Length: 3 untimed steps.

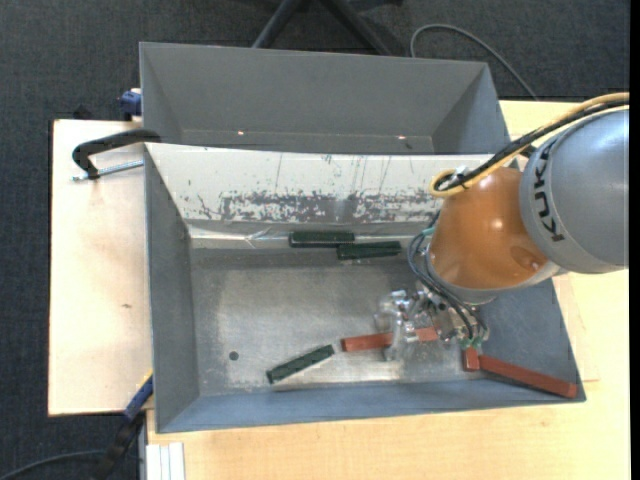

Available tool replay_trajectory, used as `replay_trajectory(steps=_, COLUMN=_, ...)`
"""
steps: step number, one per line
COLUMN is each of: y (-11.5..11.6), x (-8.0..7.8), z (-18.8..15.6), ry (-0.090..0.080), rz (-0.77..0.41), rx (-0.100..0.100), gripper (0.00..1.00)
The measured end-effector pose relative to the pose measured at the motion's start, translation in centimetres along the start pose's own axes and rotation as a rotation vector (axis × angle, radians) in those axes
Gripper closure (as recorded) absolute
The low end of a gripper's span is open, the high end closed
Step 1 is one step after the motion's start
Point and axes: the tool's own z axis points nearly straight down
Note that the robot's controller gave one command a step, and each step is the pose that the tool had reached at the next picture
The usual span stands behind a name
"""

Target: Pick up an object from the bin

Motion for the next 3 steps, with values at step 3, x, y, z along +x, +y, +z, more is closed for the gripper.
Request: replay_trajectory(steps=3, y=0.01, x=0.00, z=0.00, ry=0.000, rz=0.000, rx=0.000, gripper=1.00)
